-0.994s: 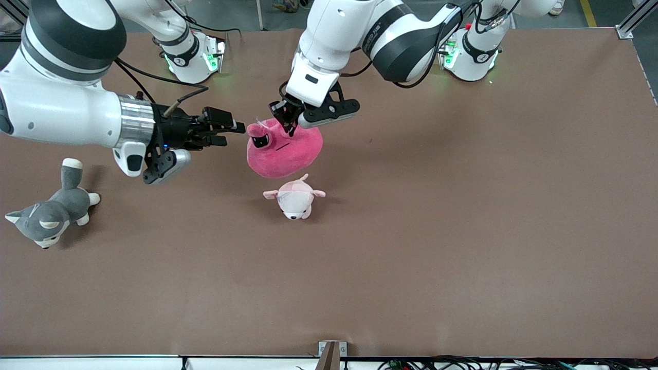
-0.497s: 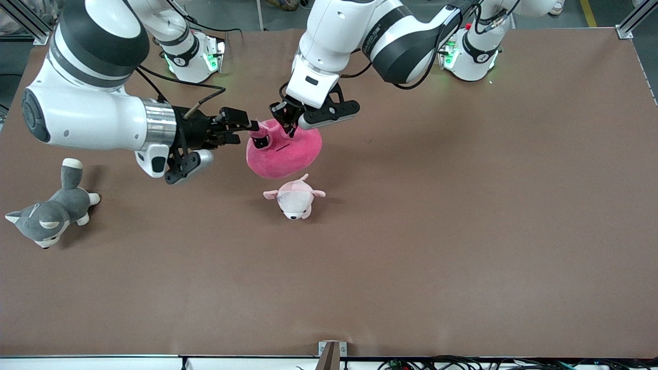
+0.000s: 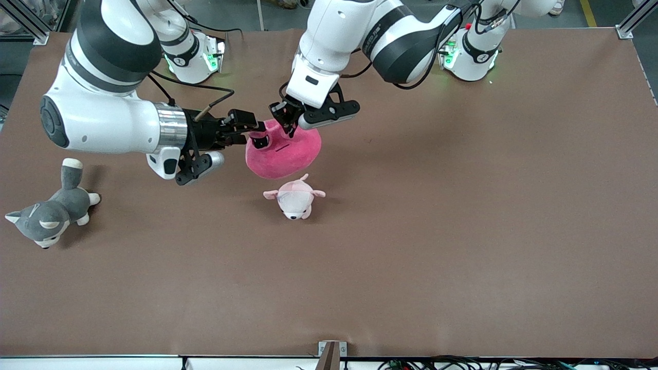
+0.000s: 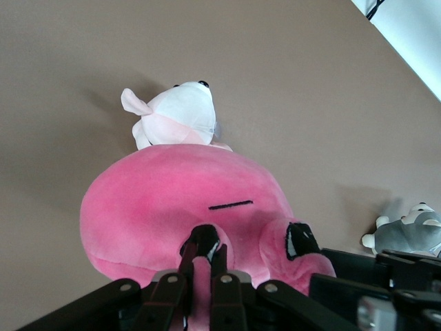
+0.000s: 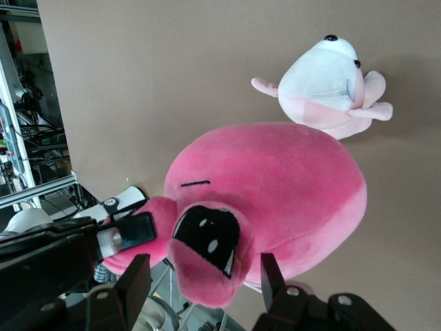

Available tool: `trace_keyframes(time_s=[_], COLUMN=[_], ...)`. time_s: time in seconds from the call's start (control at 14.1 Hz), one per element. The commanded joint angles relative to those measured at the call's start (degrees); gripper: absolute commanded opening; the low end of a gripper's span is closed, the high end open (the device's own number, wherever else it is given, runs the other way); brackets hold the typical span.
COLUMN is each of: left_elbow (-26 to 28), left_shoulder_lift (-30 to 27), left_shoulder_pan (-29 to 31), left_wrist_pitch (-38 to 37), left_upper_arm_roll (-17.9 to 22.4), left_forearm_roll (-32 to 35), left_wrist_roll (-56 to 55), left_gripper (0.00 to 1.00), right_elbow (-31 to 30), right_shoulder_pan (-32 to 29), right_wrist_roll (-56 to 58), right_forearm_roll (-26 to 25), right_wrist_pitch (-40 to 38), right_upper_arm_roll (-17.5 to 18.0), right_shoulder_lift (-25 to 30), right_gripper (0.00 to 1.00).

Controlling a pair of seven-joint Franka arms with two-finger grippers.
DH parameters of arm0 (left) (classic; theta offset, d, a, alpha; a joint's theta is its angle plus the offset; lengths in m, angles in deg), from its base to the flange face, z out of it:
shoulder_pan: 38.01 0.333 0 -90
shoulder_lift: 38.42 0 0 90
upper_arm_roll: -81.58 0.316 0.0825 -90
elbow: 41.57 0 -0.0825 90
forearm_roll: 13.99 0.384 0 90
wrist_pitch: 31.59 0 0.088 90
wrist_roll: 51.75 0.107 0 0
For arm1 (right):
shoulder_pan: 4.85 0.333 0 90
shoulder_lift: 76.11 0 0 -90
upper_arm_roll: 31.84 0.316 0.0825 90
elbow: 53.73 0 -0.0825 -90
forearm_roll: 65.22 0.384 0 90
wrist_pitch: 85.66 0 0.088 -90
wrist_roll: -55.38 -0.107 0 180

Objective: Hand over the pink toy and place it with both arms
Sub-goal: 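Close the right gripper on the pink toy's other ear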

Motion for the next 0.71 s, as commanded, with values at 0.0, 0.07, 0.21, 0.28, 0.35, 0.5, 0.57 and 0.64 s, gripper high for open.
trace_keyframes(time_s=[0.0,0.07,0.21,0.28,0.35,0.5,0.57,0.64], left_elbow=[-1.7,-1.8,-2.3,-2.4,-2.4,-2.4,-2.4,-2.4], left_shoulder_lift=[0.8,0.8,0.9,0.9,0.9,0.9,1.0,1.0], left_shoulder_pan=[-0.3,-0.3,-0.3,-0.3,-0.3,-0.3,-0.3,-0.3], left_wrist_pitch=[0.1,0.2,0.2,0.2,0.2,0.1,0.1,0.1], left_upper_arm_roll=[0.2,0.2,0.3,0.3,0.3,0.3,0.3,0.3], left_forearm_roll=[-0.5,-0.5,-0.5,-0.5,-0.5,-0.5,-0.5,-0.4], left_wrist_roll=[-0.7,-0.7,-0.7,-0.7,-0.7,-0.7,-0.7,-0.7], left_gripper=[0.02,0.02,0.02,0.02,0.02,0.02,0.02,0.02], right_elbow=[-0.6,-0.6,-0.6,-0.7,-0.7,-0.6,-0.6,-0.4], right_shoulder_pan=[1.6,1.6,1.7,1.7,1.7,1.8,1.7,1.7], right_wrist_roll=[-0.2,-0.2,-0.2,-0.1,0.0,0.4,0.5,0.6], right_forearm_roll=[0.5,0.5,0.4,0.4,0.3,0.2,0.2,0.2], right_wrist_pitch=[1.3,1.2,1.2,1.0,0.6,0.8,0.8,0.7], right_upper_arm_roll=[-0.4,-0.3,-0.4,-0.4,-0.4,-0.4,-0.4,-0.3], right_shoulder_lift=[-0.1,-0.5,-0.7,-0.7,-0.9,-1.3,-1.3,-1.3], right_gripper=[0.73,0.72,0.72,0.67,0.59,0.29,0.14,0.02])
